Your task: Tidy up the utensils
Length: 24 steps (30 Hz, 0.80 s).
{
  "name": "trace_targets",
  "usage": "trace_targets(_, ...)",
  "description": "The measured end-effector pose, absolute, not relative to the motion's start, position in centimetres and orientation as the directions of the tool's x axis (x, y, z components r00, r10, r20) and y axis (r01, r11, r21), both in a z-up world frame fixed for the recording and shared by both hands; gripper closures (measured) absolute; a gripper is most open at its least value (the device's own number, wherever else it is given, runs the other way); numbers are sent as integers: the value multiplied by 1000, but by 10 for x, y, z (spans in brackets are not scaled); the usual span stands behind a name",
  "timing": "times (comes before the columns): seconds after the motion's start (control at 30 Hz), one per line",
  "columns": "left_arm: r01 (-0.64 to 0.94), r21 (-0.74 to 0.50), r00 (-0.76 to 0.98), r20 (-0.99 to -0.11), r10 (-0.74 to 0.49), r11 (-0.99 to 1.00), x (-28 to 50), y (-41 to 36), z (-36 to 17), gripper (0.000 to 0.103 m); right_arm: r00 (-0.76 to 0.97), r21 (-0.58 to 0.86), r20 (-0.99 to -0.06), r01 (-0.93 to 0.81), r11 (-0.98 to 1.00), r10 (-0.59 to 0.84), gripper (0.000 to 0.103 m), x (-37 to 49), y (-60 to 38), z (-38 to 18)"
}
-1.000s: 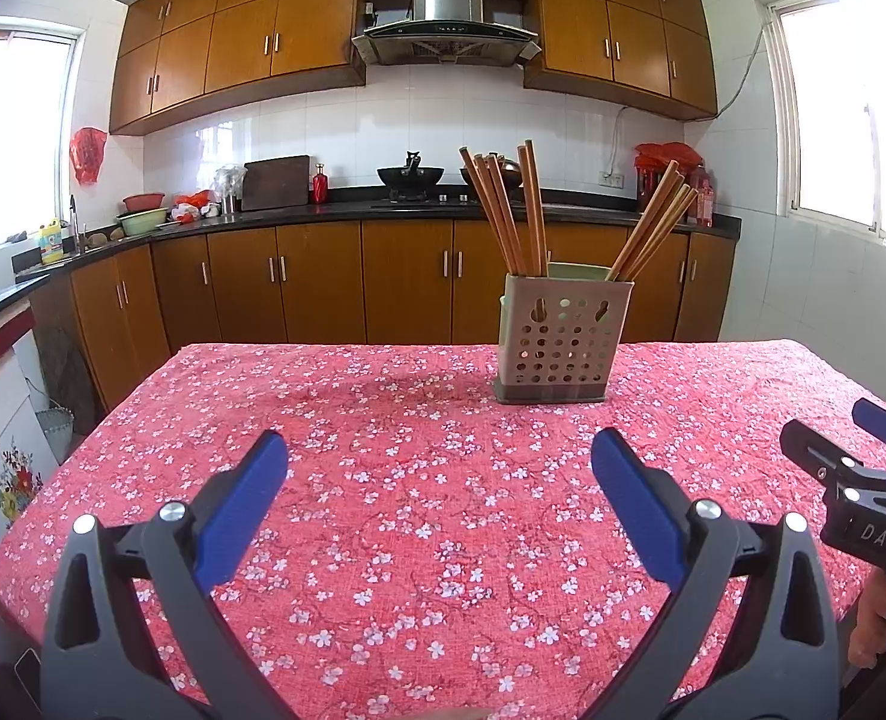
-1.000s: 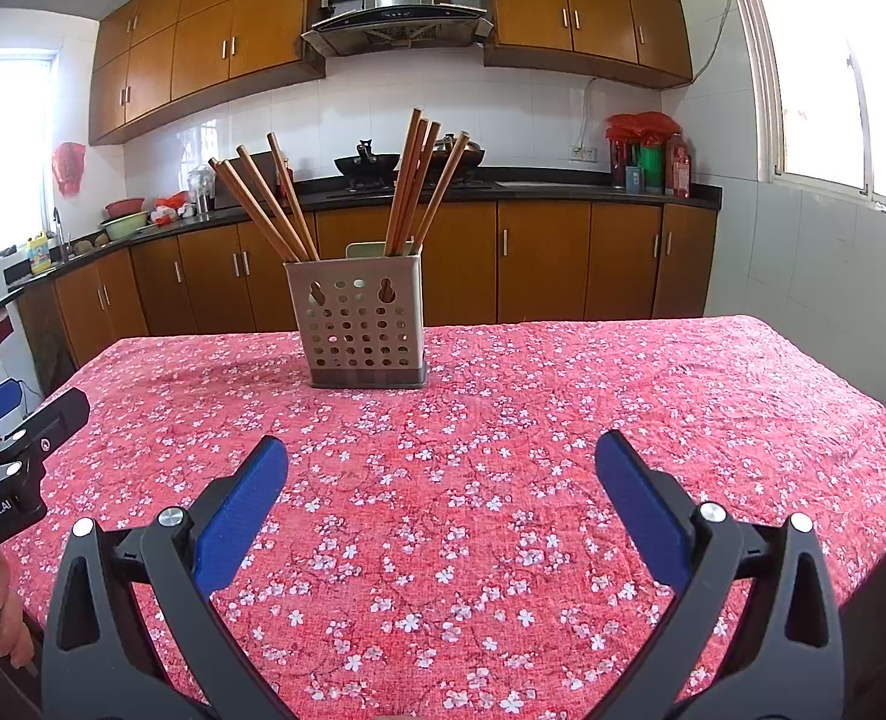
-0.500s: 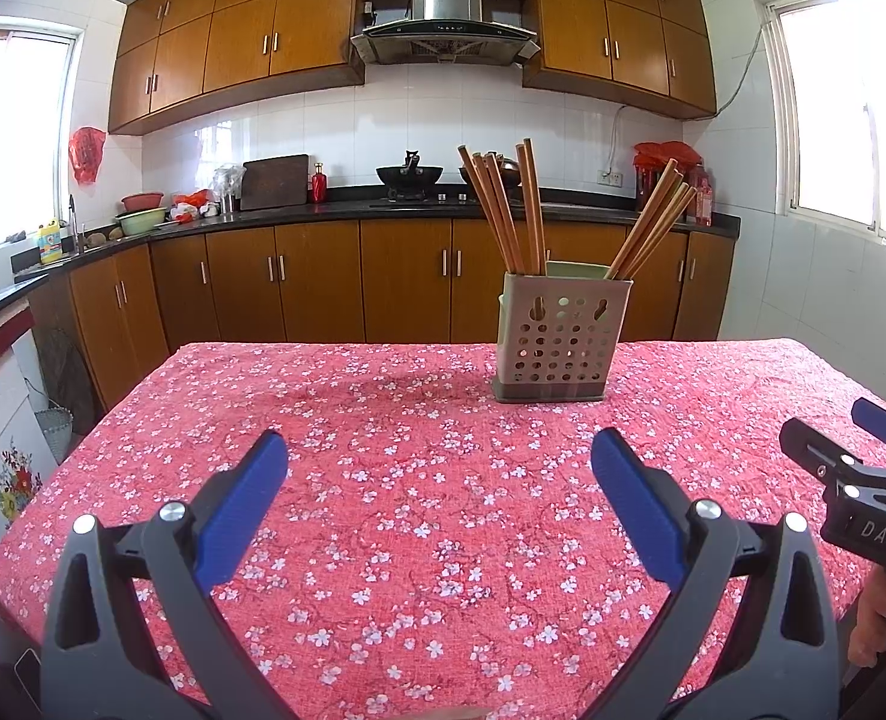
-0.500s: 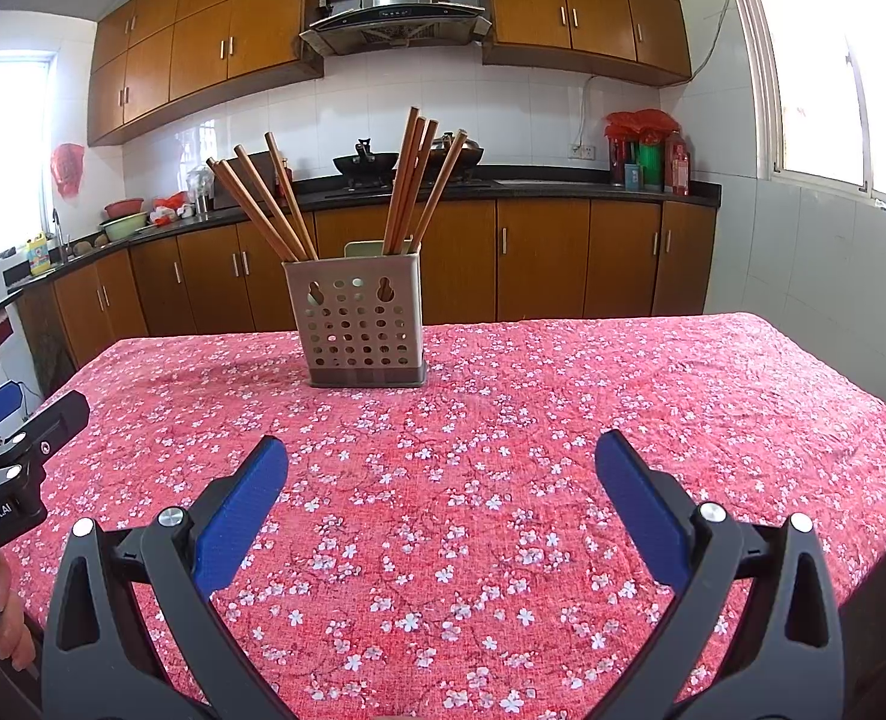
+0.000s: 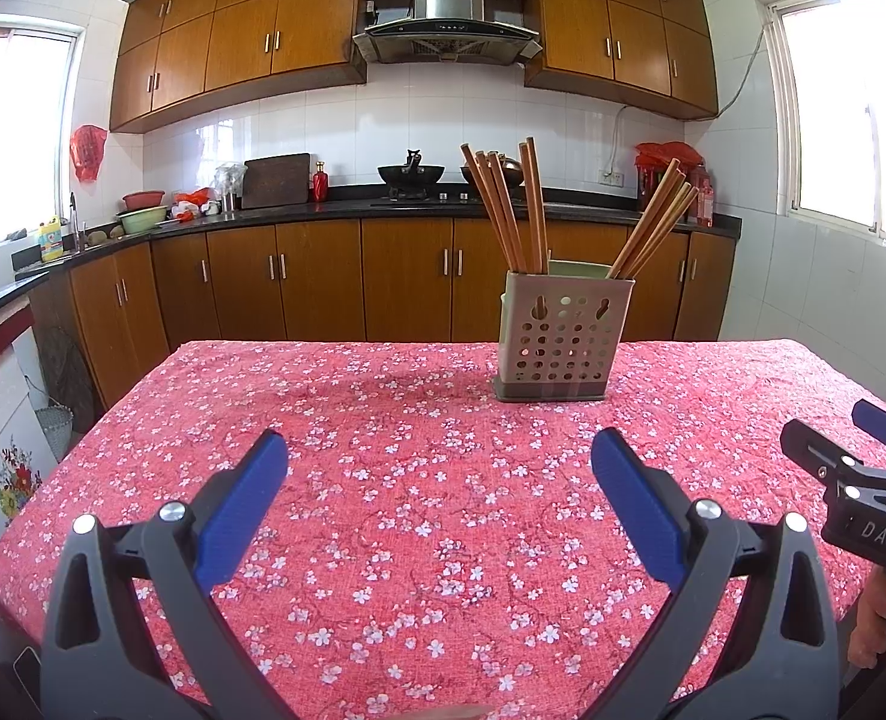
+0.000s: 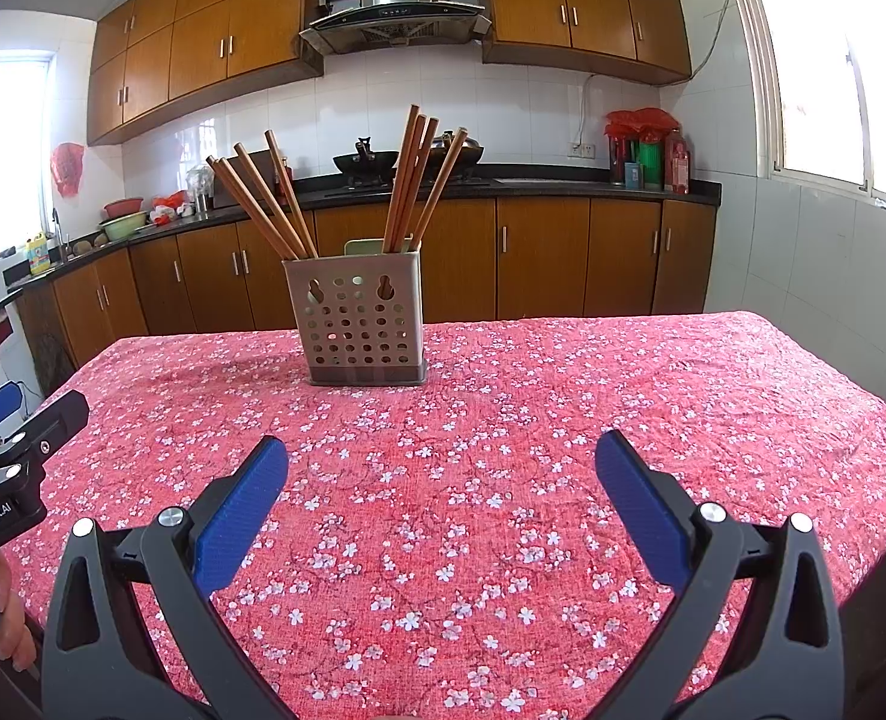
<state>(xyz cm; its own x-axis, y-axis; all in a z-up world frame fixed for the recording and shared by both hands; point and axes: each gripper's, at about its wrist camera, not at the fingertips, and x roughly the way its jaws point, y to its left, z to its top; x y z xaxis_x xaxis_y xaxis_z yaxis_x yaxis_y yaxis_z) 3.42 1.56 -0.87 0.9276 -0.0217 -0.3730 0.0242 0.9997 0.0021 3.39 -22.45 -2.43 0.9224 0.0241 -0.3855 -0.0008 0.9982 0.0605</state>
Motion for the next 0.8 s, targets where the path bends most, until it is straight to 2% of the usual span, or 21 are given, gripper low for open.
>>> trace_targets(0.8,22,3,928,-373,-20,1000,34,15,-9,4,922,62,-387,-1,998,25,2,34,-226,-24)
